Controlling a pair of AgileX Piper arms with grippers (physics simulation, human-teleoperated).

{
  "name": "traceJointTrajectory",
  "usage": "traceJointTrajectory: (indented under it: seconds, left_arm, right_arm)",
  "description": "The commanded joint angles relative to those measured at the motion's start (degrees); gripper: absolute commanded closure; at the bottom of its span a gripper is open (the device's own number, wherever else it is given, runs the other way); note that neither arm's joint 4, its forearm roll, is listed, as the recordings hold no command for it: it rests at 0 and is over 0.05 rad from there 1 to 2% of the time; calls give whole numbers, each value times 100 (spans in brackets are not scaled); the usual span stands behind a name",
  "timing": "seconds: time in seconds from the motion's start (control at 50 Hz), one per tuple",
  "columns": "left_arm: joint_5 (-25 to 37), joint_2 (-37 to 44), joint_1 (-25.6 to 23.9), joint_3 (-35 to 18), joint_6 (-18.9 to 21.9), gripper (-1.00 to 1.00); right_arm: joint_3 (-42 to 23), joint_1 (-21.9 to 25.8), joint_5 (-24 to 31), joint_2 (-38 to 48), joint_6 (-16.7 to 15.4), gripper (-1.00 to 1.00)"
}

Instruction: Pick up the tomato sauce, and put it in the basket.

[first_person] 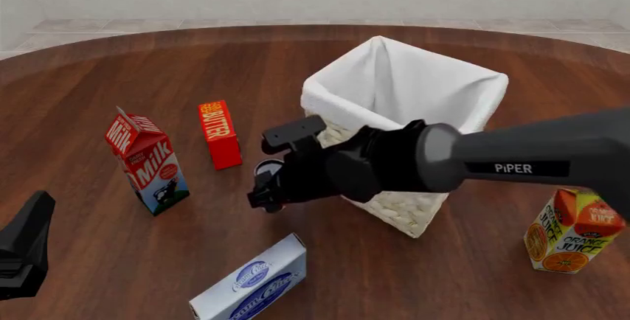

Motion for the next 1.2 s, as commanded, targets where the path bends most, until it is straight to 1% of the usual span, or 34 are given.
traceJointTrajectory:
  seconds: [0.02, 0.26, 0.38, 0.5, 1.2]
  left_arm:
    - [-101, 19, -15, 83, 15, -100]
    - [-97, 15, -15, 82, 18, -100]
    - [-65, -23, -16, 87, 17, -100]
    - [-66, -21, -15, 87, 15, -100]
    - [-97, 15, -15, 82, 17, -100]
  right_arm:
    - [-19, 67, 108, -241, 45, 100]
    - [-5, 121, 315, -639, -50, 100]
    - [23, 178, 398, -887, -46, 100]
    - [24, 144, 553, -1164, -163, 100]
    - [127, 196, 1120, -2316, -403, 100]
